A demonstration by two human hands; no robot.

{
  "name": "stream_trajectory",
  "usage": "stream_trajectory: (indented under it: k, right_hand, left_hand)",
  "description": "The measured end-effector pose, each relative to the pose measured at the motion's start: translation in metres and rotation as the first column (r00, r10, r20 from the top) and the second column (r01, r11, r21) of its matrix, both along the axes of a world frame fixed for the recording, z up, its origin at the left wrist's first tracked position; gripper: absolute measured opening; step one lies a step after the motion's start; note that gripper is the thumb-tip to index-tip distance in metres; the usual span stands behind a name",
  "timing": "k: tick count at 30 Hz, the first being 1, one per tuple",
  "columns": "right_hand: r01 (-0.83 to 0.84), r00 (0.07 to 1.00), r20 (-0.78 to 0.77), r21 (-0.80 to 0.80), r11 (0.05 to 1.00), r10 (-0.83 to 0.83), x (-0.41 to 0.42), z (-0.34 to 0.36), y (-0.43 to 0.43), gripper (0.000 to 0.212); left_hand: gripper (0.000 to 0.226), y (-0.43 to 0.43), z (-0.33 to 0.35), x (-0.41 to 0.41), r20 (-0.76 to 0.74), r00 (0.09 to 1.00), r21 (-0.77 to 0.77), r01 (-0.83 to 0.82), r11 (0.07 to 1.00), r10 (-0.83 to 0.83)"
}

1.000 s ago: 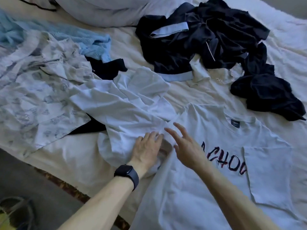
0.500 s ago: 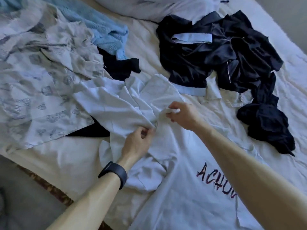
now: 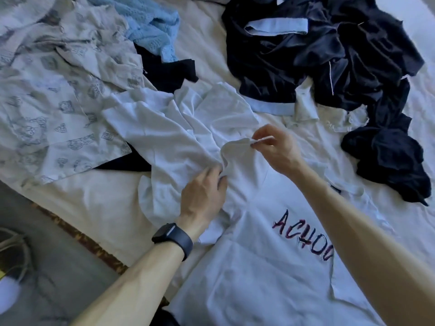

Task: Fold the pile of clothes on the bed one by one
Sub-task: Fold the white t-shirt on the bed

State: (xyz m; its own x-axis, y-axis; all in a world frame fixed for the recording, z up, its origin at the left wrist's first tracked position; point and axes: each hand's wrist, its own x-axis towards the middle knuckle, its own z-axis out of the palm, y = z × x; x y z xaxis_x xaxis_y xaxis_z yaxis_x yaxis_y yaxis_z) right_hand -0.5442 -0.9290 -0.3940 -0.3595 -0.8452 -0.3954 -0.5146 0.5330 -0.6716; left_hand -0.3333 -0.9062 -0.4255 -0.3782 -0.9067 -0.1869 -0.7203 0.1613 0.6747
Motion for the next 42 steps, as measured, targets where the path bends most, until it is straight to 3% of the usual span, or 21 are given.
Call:
stream_trajectory:
  k: [3,5,8,10,11,13,15,17,19,22,26,29,34,38,40,42]
  right_hand:
    - [0.244,0.966,0.123,-0.143,0.959,-0.228,-0.03,0.02,0.072,0.031]
    - [0.363,0.927,0.137,-0.087,0.928,-0.35,-0.055,0.019,0.13,0.049]
    - [0.31,0.95,-0.109,0.253,0.916,-0.292,-0.09,-0.003,0.207,0.05]
    - [0.203,0.973,-0.19,0.457,0.866,-0.128,-0.102,-0.021,0.234,0.041]
    - [0.195,0.975,-0.191,0.478,0.857,-0.115,-0.105,-0.027,0.241,0.036]
    - [0.224,0.973,-0.145,0.393,0.892,-0.18,-0.107,-0.042,0.232,0.036]
    - [0.272,0.962,-0.061,0.311,0.911,-0.267,-0.104,-0.056,0.206,0.052]
    - [0.303,0.949,-0.02,0.319,0.898,-0.313,-0.102,-0.068,0.178,0.064]
    - [0.283,0.958,-0.051,0.34,0.897,-0.283,-0.102,-0.08,0.153,0.054]
    - [0.32,0.942,0.006,0.291,0.902,-0.336,-0.101,-0.092,0.122,0.025]
    - [0.467,0.839,0.277,0.076,0.881,-0.469,-0.095,-0.095,0.084,0.024]
    - [0.403,0.851,0.33,0.089,0.911,-0.409,-0.091,-0.097,0.072,0.017]
    - [0.298,0.917,0.215,0.193,0.935,-0.337,-0.096,-0.11,0.075,0.008]
    - [0.382,0.903,0.186,0.062,0.922,-0.386,-0.082,-0.111,0.07,0.018]
    - [0.481,0.864,0.148,0.041,0.876,-0.482,-0.072,-0.108,0.083,0.03]
    - [0.585,0.811,0.021,0.0,0.811,-0.585,-0.053,-0.105,0.118,0.034]
  left_hand:
    - [0.008,0.038,0.019,-0.028,-0.029,0.981,-0.449,0.159,0.879,-0.192]
    - [0.016,0.069,0.023,-0.047,-0.02,0.93,-0.556,0.295,0.777,-0.367]
    - [0.003,0.127,0.003,-0.062,0.138,0.738,-0.42,0.647,0.636,-0.66]
    - [0.029,0.153,-0.014,-0.057,0.215,0.53,-0.163,0.848,0.505,-0.82]
    - [0.035,0.158,-0.021,-0.056,0.201,0.52,-0.097,0.854,0.511,-0.83]
    - [0.039,0.154,-0.028,-0.054,0.16,0.674,-0.084,0.737,0.67,-0.721]
    - [0.046,0.141,-0.033,-0.054,0.161,0.848,-0.038,0.516,0.856,-0.505]
    - [0.053,0.129,-0.036,-0.053,0.231,0.898,0.078,0.366,0.927,-0.374]
    - [0.054,0.121,-0.039,-0.053,0.268,0.893,0.185,0.319,0.929,-0.36]
    - [0.039,0.113,-0.045,-0.052,0.302,0.88,0.183,0.325,0.928,-0.367]
    - [0.026,0.098,-0.045,-0.047,0.293,0.905,0.199,0.26,0.945,-0.31]
    - [0.024,0.092,-0.04,-0.039,0.279,0.922,0.238,0.205,0.95,-0.269]
    - [0.024,0.085,-0.038,-0.037,0.345,0.903,0.357,0.127,0.925,-0.257]
    - [0.023,0.081,-0.041,-0.043,0.381,0.874,0.395,0.141,0.908,-0.301]
    - [0.031,0.078,-0.039,-0.052,0.429,0.854,0.338,0.15,0.929,-0.294]
    - [0.039,0.069,-0.039,-0.065,0.421,0.874,0.127,0.208,0.97,-0.242]
